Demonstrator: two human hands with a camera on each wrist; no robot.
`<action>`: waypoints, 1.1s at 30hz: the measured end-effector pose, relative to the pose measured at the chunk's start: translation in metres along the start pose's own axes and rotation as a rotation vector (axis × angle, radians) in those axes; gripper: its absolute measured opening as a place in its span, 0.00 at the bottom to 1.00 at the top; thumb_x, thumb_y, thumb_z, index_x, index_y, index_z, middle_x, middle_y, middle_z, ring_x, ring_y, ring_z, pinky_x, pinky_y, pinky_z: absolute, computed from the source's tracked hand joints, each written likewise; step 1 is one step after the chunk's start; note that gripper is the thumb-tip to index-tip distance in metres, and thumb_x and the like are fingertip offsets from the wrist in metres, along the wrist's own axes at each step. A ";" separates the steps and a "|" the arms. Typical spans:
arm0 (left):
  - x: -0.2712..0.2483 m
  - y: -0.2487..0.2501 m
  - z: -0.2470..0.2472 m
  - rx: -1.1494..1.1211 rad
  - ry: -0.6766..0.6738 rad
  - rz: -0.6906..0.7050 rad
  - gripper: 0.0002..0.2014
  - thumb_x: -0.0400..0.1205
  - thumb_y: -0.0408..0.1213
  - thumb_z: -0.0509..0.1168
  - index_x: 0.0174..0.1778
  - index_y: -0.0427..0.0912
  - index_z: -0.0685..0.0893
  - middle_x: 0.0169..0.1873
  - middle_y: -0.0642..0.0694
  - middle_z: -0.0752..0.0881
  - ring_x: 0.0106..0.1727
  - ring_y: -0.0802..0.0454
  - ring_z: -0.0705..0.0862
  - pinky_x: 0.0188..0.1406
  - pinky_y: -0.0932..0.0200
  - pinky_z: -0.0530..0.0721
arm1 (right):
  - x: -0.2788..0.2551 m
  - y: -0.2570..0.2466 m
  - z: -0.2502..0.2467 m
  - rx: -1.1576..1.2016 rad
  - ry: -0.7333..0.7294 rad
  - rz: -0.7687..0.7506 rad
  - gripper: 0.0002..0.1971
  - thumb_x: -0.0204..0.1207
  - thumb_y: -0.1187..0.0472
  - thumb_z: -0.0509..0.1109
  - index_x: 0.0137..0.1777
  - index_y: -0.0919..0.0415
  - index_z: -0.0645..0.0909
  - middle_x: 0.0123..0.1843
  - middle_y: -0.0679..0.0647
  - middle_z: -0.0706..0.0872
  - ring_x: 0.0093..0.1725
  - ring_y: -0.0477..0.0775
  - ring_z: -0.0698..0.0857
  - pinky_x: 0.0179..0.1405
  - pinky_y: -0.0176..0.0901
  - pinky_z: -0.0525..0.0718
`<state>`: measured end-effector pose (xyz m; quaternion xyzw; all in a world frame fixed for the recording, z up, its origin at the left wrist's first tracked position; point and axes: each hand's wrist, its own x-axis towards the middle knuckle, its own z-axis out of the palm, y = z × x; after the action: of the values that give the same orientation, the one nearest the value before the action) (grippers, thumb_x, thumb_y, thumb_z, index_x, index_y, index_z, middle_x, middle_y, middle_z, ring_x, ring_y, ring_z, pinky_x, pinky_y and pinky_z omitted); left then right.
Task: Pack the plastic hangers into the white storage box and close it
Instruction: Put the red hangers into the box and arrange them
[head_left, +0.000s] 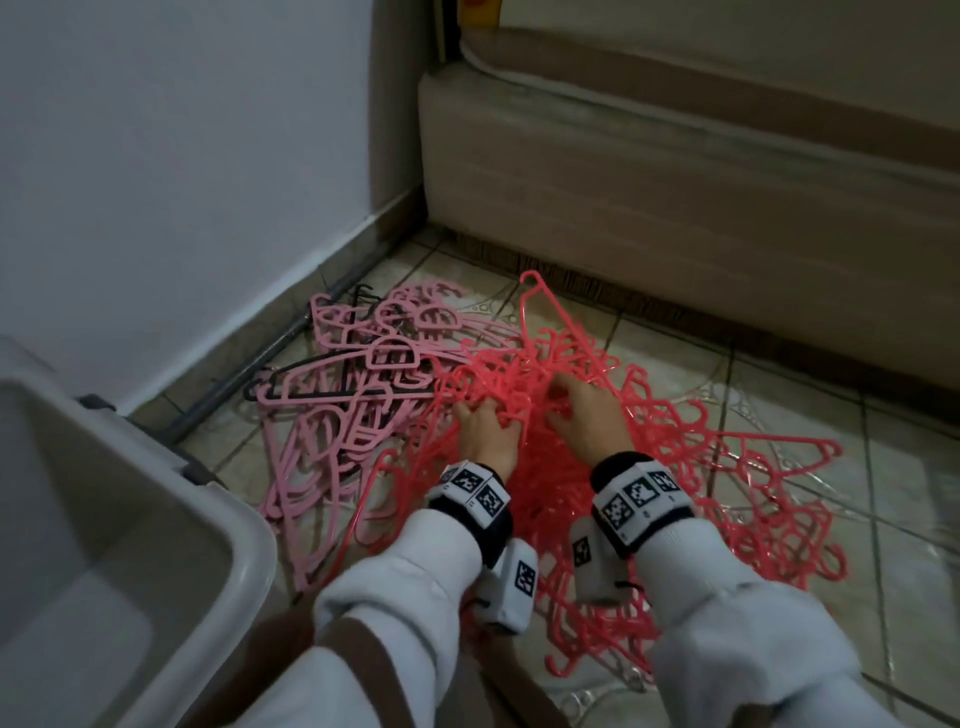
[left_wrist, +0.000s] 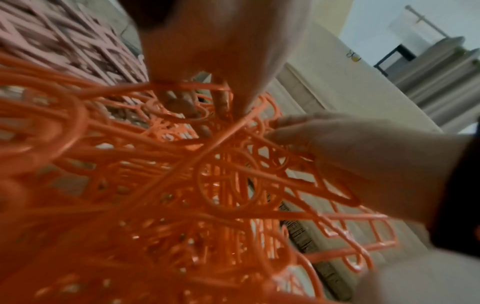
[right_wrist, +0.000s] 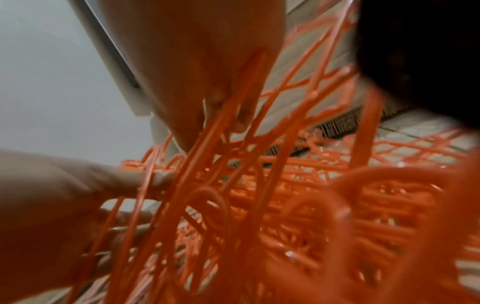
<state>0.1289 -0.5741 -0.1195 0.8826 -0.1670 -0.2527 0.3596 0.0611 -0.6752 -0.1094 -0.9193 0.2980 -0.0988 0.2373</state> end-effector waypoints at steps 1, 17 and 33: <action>-0.002 0.004 -0.002 -0.003 0.022 0.000 0.15 0.83 0.36 0.61 0.65 0.40 0.79 0.71 0.38 0.66 0.65 0.40 0.76 0.61 0.58 0.68 | -0.001 -0.002 -0.005 0.021 -0.013 -0.016 0.12 0.71 0.65 0.69 0.55 0.61 0.81 0.53 0.59 0.88 0.54 0.60 0.85 0.52 0.48 0.80; -0.053 0.070 -0.058 -0.012 0.206 0.337 0.08 0.80 0.28 0.62 0.52 0.38 0.82 0.57 0.42 0.79 0.53 0.44 0.80 0.51 0.55 0.77 | -0.023 -0.043 -0.099 0.211 0.161 -0.171 0.09 0.76 0.59 0.70 0.54 0.61 0.84 0.48 0.57 0.89 0.49 0.59 0.86 0.50 0.51 0.80; -0.090 0.118 -0.135 -0.235 0.264 0.614 0.12 0.74 0.19 0.59 0.40 0.43 0.77 0.34 0.47 0.81 0.37 0.48 0.79 0.35 0.56 0.76 | -0.034 -0.099 -0.177 0.159 0.254 -0.266 0.08 0.79 0.58 0.67 0.51 0.62 0.80 0.45 0.59 0.88 0.46 0.60 0.85 0.41 0.48 0.77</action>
<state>0.1183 -0.5378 0.0773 0.7688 -0.3466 -0.0341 0.5364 0.0266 -0.6514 0.0920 -0.9091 0.1927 -0.2679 0.2543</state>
